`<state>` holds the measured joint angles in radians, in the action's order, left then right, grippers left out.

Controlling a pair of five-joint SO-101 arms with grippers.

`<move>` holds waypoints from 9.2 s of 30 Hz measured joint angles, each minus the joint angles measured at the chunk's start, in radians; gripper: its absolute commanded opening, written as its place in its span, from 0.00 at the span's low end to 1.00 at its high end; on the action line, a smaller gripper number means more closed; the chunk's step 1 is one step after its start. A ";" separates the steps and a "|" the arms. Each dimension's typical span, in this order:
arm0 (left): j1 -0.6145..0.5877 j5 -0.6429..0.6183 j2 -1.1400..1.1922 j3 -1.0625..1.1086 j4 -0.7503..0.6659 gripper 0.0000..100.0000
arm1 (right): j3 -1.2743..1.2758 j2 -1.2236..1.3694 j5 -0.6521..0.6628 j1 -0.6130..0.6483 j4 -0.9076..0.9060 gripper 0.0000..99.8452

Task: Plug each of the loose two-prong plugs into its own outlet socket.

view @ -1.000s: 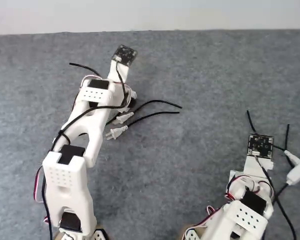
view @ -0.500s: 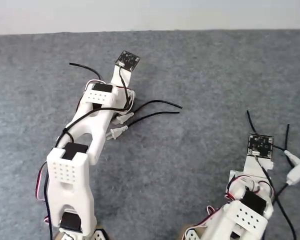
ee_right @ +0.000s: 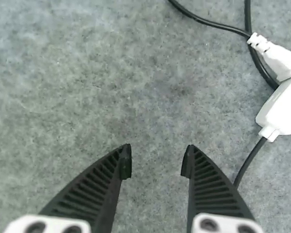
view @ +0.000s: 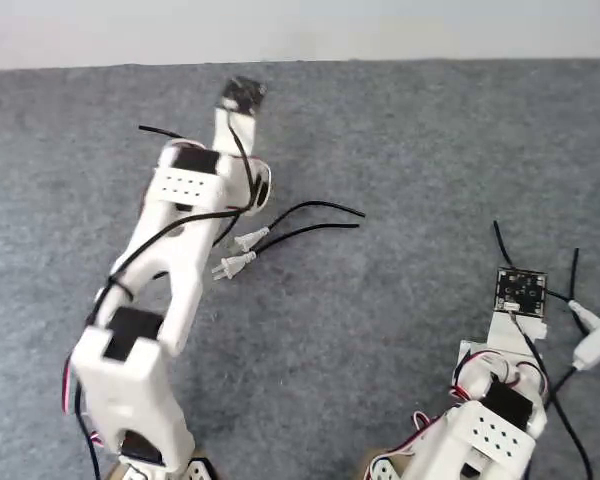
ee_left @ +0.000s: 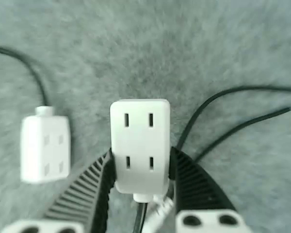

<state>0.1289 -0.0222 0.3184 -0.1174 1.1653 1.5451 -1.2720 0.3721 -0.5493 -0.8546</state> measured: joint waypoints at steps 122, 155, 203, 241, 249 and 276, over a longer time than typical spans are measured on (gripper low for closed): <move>-0.557 -0.183 -1.361 1.488 -0.351 0.29 | -0.724 0.605 -0.612 0.970 0.046 0.18; -0.585 -0.183 -1.361 1.488 -0.351 0.29 | -1.109 1.643 -0.954 1.111 0.858 0.18; -0.586 -0.183 -1.361 1.499 -0.358 0.29 | -1.180 1.649 -1.195 1.152 0.609 0.01; -0.588 -0.183 -1.361 1.501 -0.359 0.29 | -1.442 1.809 -1.152 1.191 0.428 0.01; -0.586 -0.183 -1.361 1.501 -0.359 0.29 | -1.448 1.801 -1.152 1.189 0.374 0.01; -0.588 -0.183 -1.361 1.501 -0.359 0.29 | -0.675 0.821 -0.387 0.709 -0.164 0.01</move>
<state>-0.4588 -0.2048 -1.0426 1.3832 0.8063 0.8700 -0.4511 -0.0146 0.1596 -1.0188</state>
